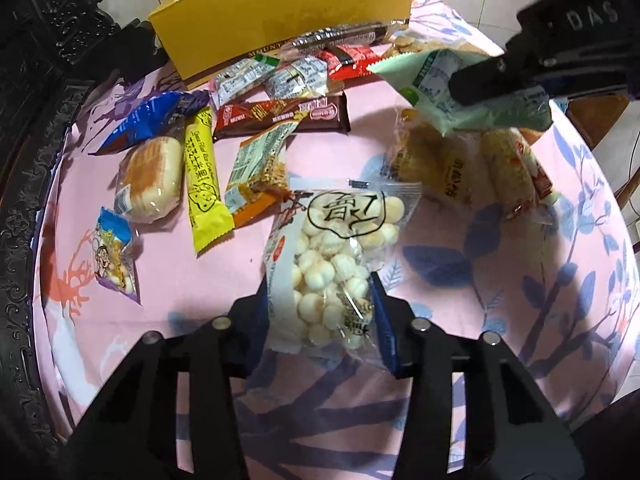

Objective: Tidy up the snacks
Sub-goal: 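Grasp the white candy bag with the left tool while the right tool lifts the green bag, then drop both bags into the yellow box by opening both tools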

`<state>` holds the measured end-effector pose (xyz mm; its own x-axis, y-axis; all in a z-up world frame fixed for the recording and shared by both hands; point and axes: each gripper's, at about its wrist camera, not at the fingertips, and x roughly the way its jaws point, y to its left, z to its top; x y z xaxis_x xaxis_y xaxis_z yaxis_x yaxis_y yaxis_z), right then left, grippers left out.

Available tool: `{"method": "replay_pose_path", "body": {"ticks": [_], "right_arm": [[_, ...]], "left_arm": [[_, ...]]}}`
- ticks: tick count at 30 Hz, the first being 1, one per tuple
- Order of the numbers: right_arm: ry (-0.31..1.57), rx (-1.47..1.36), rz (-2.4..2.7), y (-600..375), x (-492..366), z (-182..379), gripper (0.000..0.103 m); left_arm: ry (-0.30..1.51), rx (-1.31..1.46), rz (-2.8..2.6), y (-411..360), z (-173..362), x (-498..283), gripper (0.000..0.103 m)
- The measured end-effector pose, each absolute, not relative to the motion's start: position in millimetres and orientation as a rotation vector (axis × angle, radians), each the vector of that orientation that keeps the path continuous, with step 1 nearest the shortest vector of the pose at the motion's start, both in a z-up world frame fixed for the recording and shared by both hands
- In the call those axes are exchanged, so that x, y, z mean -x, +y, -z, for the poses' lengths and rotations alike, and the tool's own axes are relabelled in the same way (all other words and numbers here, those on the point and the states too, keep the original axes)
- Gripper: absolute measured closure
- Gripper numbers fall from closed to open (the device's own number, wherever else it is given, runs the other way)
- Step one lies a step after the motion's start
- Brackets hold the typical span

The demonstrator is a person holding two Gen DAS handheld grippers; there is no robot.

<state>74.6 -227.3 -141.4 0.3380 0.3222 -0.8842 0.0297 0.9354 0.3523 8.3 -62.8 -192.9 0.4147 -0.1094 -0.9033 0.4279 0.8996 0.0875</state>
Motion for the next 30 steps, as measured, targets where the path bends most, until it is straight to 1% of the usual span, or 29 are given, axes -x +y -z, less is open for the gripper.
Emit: {"method": "replay_pose_path", "body": {"ticks": [7,13,17,20,27,30], "right_arm": [[1.181,-0.337,-0.196,-232,-71,129,0.071],[1.138,-0.339,-0.183,-240,-74,113,0.071],[1.094,-0.340,-0.179,-247,-87,94,0.071],[1.050,-0.318,-0.183,-249,-102,76,0.071],[0.953,-0.263,-0.188,-253,-159,33,0.071],[0.922,-0.246,-0.186,-256,-188,18,0.071]], "left_arm": [[1.040,-0.310,0.367,-60,166,-2,0.059],[0.948,-0.277,0.372,-57,121,-11,0.059],[0.877,-0.252,0.354,-55,86,-38,0.059],[0.820,-0.221,0.317,-55,60,-71,0.059],[0.740,-0.172,0.261,-63,19,-150,0.059],[0.736,-0.160,0.255,-68,11,-187,0.059]]}}
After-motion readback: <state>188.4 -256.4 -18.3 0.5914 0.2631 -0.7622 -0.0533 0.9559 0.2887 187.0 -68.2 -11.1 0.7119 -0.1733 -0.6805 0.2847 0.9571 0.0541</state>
